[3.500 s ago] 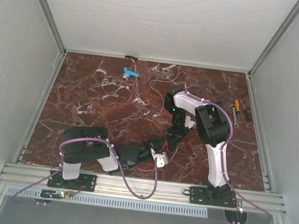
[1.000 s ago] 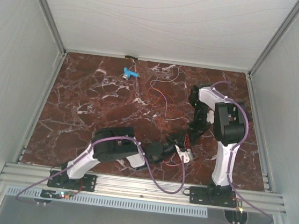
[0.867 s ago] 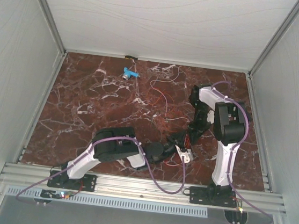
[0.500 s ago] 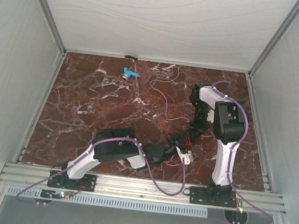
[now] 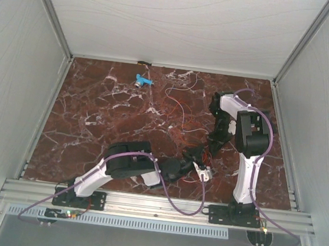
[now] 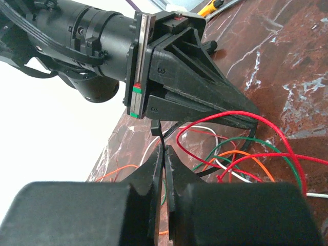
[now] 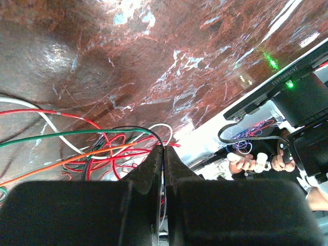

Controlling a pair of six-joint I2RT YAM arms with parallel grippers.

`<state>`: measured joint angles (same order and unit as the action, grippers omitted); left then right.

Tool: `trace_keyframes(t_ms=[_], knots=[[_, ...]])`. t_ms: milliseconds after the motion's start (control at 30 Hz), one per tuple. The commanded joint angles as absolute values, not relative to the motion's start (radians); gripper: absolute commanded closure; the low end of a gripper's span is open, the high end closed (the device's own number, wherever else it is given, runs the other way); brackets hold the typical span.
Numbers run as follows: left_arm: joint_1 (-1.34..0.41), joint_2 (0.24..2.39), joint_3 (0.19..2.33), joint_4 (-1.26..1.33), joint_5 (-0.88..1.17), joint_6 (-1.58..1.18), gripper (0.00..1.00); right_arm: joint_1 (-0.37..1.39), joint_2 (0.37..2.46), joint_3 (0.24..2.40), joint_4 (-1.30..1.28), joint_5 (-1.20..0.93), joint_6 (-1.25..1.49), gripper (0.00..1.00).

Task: Zip-tie the wires
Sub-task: Tie the cable at the center of the board.

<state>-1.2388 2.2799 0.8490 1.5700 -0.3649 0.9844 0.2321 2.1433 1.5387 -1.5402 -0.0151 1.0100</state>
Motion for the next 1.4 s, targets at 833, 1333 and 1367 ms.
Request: trace_keyframes(t_ms=[833,1333,1367], knots=[[-1.224,2.219,0.856,1.832,-0.362,0.913,1.00,0.221,2.156,1.551,-1.554,-0.017,1.010,1.00],[-1.229,2.251,0.861,1.831,-0.370,0.911,1.00,0.218,2.163,1.566,-1.553,-0.024,1.007,1.00],[-1.230,2.255,0.862,1.831,-0.370,0.912,1.00,0.219,2.163,1.568,-1.553,-0.023,1.008,1.00]])
